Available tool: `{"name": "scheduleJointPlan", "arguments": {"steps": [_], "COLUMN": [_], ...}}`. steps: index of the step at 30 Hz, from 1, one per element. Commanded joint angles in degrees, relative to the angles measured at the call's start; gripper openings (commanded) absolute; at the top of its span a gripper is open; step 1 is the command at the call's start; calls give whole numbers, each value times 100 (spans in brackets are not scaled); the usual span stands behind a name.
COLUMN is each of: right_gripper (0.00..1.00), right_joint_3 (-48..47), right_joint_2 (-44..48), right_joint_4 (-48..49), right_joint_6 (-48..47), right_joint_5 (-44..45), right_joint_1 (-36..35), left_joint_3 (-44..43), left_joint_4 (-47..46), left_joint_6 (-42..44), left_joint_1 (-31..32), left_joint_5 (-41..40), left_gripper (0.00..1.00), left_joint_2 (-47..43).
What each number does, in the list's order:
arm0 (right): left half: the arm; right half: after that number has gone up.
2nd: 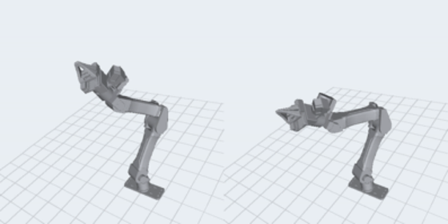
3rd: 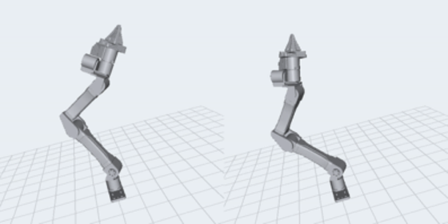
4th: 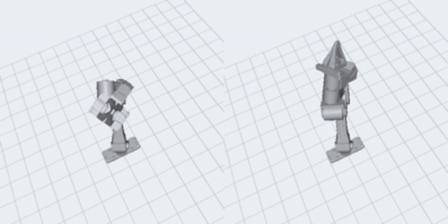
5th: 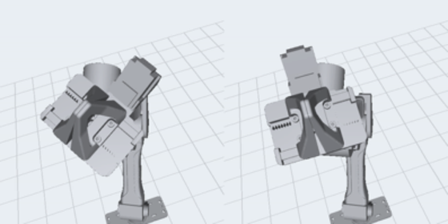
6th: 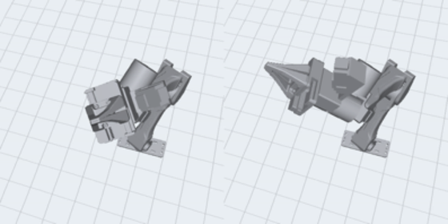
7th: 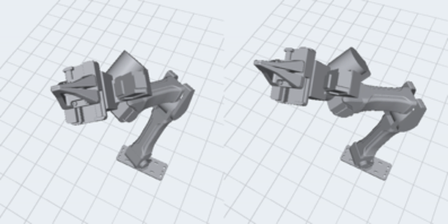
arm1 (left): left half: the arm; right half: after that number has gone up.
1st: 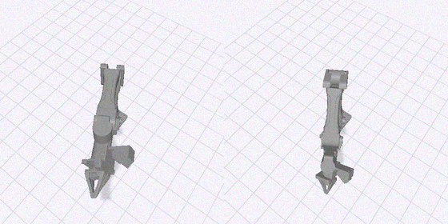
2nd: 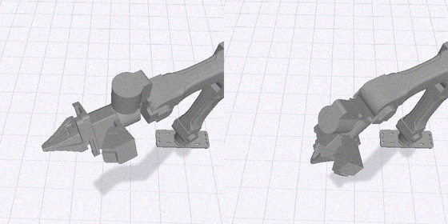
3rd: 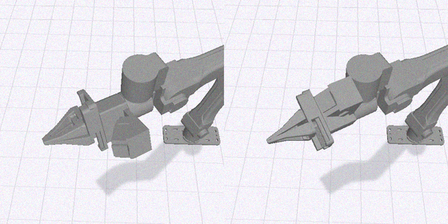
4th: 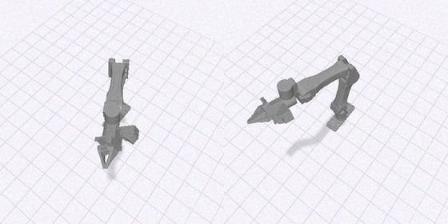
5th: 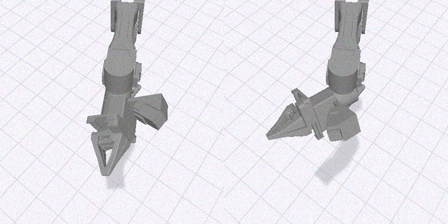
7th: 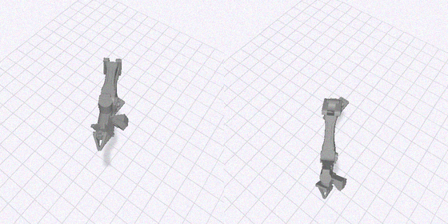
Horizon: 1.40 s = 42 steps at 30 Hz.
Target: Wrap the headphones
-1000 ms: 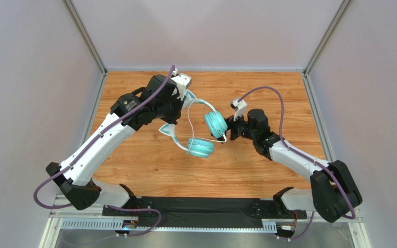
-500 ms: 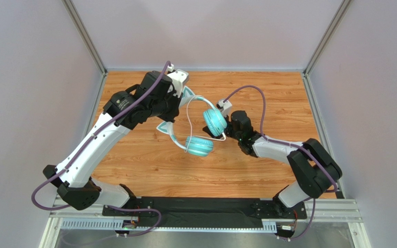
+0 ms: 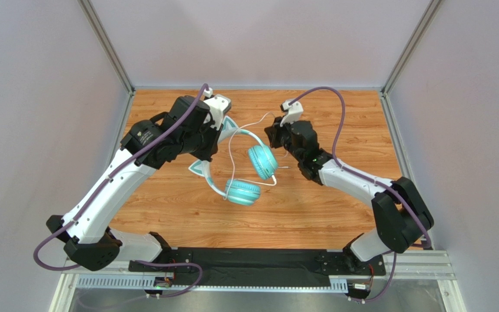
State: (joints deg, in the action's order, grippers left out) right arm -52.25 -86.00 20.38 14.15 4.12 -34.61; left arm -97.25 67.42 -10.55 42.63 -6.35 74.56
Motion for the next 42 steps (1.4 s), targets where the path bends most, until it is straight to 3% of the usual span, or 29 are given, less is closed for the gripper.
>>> {"name": "scheduleJointPlan", "arguments": {"steps": [1, 12, 19, 23, 26, 31, 35, 38, 42], "right_gripper": [0, 0, 0, 0, 0, 0, 0, 0, 0], "right_joint_3": [-593, -901, -568, -225, 161, 566, 698, 891, 910], "right_joint_2": [285, 584, 619, 584, 514, 225, 74, 153, 83], "right_joint_4": [-254, -324, -325, -10, 447, 1072, 1248, 1354, 1267], "right_joint_6": [-457, -282, -194, 201, 780, 1511, 1678, 1670, 1705], "right_joint_5": [722, 283, 81, -726, -1823, -2450, -2469, -1681, -1274], "right_joint_1": [288, 1280, 1343, 1343, 1291, 904, 378, 26, -239], "left_joint_3": [101, 453, 321, 84, -293, -409, -303, -399, -540], "left_joint_4": [-176, -159, -273, -378, -448, -826, -1143, -1143, -1169], "left_joint_6": [-114, -149, -220, -369, -465, -659, -923, -1002, -1107], "left_joint_1": [17, 17, 17, 8, 17, 8, 17, 8, 17], "left_joint_5": [195, 248, 248, 109, -120, -411, -850, -842, -737], "left_gripper": [0, 0, 0, 0, 0, 0, 0, 0, 0], "left_joint_2": [-267, -478, -566, -662, -689, -794, -891, -874, -856]}}
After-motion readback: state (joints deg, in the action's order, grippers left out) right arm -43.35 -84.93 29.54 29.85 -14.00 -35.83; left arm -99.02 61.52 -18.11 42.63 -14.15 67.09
